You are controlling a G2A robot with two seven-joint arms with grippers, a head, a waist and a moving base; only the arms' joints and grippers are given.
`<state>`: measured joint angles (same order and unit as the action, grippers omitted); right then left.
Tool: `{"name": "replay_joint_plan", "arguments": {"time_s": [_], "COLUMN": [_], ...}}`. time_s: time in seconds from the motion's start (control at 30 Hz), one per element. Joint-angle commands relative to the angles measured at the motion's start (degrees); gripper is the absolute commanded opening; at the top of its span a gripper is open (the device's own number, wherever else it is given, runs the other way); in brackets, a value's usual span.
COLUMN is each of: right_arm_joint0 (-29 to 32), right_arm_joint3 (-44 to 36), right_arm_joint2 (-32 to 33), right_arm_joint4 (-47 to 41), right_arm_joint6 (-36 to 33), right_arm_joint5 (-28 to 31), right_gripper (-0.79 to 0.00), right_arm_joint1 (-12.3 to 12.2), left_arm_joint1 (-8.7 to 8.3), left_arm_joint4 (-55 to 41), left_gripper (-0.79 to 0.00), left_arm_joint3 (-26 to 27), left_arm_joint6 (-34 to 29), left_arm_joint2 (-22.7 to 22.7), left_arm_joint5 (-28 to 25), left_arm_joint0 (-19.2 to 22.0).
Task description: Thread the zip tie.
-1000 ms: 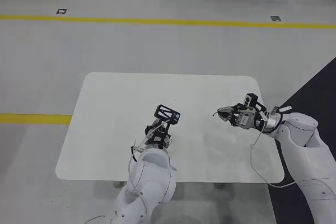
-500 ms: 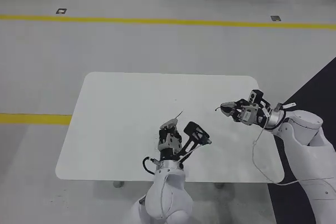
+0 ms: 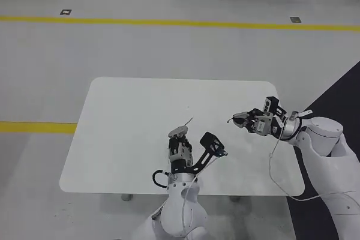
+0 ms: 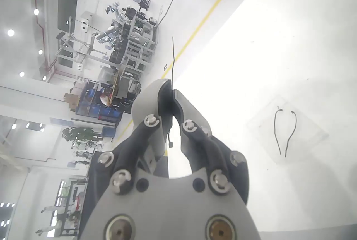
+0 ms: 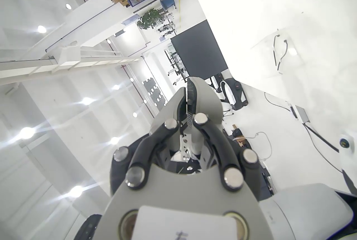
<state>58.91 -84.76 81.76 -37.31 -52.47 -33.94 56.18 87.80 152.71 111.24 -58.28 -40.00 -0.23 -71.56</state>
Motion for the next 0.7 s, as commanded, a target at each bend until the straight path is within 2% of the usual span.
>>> {"name": "replay_joint_plan", "arguments": {"time_s": [0.0,0.07,0.2,0.3,0.33,0.4,0.47,0.57,0.67], "right_arm_joint0": [0.00,0.28,2.58,4.68,5.16,5.93,6.20,6.41,6.41], "right_arm_joint3": [0.00,-0.16,-3.67,-5.92,-6.39,-6.79,-7.13,-7.35,-7.35], "right_arm_joint2": [0.00,-0.02,0.93,2.38,2.95,3.62,3.76,3.73,3.73], "right_arm_joint4": [0.00,0.10,2.95,3.99,4.26,3.84,3.56,4.37,4.37], "right_arm_joint6": [0.00,0.71,6.34,4.55,4.07,2.64,1.28,1.69,1.69], "right_arm_joint5": [0.00,0.58,6.02,8.15,8.60,8.70,8.73,9.25,9.25], "right_gripper": [-0.785,-0.785,-0.785,-0.785,-0.785,-0.785,-0.785,-0.785,-0.785], "right_arm_joint1": [0.00,0.03,-0.07,-0.49,-0.64,-0.83,-0.95,-1.03,-1.03], "left_arm_joint1": [-0.01,0.14,0.85,1.31,1.40,1.20,0.60,-0.79,-0.79], "left_arm_joint4": [-0.31,-4.88,-21.72,-30.19,-33.98,-42.51,-55.81,-82.00,-82.00], "left_gripper": [-0.785,-0.785,-0.785,-0.785,-0.785,-0.785,-0.785,-0.785,-0.785], "left_arm_joint3": [-0.11,0.90,8.47,11.01,10.46,7.92,5.17,0.81,0.81], "left_arm_joint6": [0.32,0.51,-4.59,-11.43,-11.41,-9.12,-7.59,-10.55,-10.55], "left_arm_joint2": [-0.03,-1.46,-5.99,-7.96,-8.61,-10.27,-12.04,-13.11,-13.11], "left_arm_joint5": [-0.29,-4.97,-20.48,-32.10,-34.37,-36.67,-38.21,-35.25,-35.25], "left_arm_joint0": [-0.15,-0.72,-0.41,0.90,1.23,1.78,3.47,9.11,9.11]}}
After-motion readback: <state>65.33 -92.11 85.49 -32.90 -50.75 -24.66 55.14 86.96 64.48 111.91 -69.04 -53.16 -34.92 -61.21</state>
